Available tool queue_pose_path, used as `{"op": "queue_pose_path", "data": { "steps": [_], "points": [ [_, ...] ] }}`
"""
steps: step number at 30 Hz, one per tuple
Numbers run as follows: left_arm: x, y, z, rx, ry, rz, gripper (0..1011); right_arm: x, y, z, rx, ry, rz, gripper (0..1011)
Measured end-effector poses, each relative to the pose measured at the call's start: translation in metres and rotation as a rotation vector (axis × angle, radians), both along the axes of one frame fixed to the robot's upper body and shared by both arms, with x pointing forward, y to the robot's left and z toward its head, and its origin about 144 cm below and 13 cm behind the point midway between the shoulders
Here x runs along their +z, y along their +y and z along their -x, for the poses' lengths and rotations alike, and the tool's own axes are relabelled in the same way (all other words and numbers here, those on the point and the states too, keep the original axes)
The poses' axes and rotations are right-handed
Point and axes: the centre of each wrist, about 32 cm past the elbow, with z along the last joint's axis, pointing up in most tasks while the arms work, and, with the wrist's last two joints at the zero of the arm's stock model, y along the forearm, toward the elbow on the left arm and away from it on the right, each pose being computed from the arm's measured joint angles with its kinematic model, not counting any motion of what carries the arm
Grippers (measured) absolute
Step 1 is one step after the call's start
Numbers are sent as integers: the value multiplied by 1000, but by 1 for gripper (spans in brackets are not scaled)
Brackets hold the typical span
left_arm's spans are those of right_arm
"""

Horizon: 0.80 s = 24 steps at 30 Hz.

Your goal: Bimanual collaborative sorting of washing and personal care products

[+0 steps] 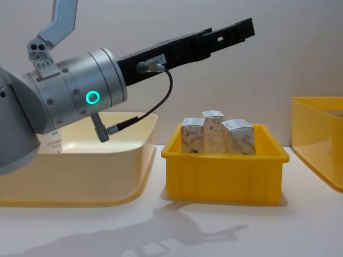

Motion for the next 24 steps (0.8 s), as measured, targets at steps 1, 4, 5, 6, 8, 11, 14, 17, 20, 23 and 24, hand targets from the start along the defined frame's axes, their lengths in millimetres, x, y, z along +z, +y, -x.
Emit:
{"op": "queue_pose_path", "data": {
  "steps": [1,4,5,6,8,11,14,17,20,23,24],
  "points": [
    [0,0,0,0,0,0,1000,0,0,0,0,1,0,1001],
    [0,0,0,0,0,0,1000,0,0,0,-2,3,-1,1001],
    [0,0,0,0,0,0,1000,0,0,-1,-2,5,-1,1001],
    [0,0,0,0,0,0,1000,0,0,-1,-3,5,-1,1001],
    [0,0,0,0,0,0,1000,0,1,-1,-3,6,-1,1001],
    [0,0,0,0,0,0,1000,-1,1,-1,-4,8,-1,1001],
    [0,0,0,0,0,0,1000,-1,1,-1,-3,5,-1,1001],
    [0,0,0,0,0,0,1000,0,1,0,-1,-4,-2,1001],
    [0,0,0,0,0,0,1000,0,1,1,7,-23,-4,1001],
    [0,0,0,0,0,0,1000,0,2,4,19,-50,-6,1001],
    [0,0,0,0,0,0,1000,1,2,5,25,-62,-8,1001]
  ]
}}
